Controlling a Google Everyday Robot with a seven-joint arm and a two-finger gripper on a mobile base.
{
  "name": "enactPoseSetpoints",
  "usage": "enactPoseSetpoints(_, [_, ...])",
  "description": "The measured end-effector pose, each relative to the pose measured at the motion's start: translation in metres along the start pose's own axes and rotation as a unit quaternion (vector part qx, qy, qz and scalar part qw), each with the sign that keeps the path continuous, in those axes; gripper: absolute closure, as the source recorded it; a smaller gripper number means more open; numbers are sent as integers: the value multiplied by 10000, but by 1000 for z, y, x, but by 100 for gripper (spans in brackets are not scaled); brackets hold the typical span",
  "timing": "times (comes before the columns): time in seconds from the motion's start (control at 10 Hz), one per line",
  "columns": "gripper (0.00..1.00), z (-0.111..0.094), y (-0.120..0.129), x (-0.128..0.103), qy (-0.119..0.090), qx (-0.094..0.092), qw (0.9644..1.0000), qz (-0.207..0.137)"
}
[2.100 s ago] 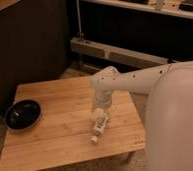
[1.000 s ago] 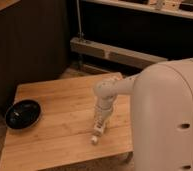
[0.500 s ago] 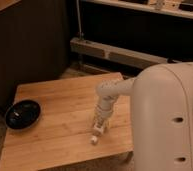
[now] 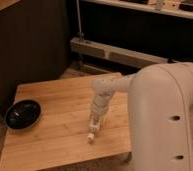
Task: Place the bottle in the ceramic bowl
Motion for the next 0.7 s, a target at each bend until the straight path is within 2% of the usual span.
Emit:
enactPoseSetpoints(0.1, [99, -20, 9, 1, -124, -68, 9998, -126])
enactPoseSetpoints(0.2, [100, -40, 19, -1, -251, -111, 9993, -264])
enactPoseSetpoints(0.3, [100, -64, 41, -4, -396, -180, 9979, -480])
enactPoseSetpoints(0.5, [100, -87, 85, -12, -543, -278, 9945, -853])
enactPoseSetpoints(0.7, [100, -102, 142, -25, -641, -477, 9880, -1323])
